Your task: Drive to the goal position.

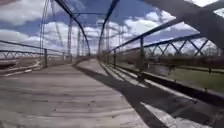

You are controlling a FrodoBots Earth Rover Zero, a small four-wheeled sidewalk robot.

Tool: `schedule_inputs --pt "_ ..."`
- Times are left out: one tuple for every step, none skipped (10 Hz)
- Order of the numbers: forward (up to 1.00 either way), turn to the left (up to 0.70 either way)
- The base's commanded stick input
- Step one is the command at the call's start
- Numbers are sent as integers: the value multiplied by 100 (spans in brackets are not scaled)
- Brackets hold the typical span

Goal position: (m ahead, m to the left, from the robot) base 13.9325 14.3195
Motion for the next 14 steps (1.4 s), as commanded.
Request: schedule_inputs --pt "85 27" --pt "85 0" --pt "85 0" --pt "85 0" --pt "85 0" --pt "85 0" --pt "85 27" --pt "85 27" --pt "85 10" --pt "85 0" --pt "85 0" --pt "85 0" --pt "85 0" --pt "85 0"
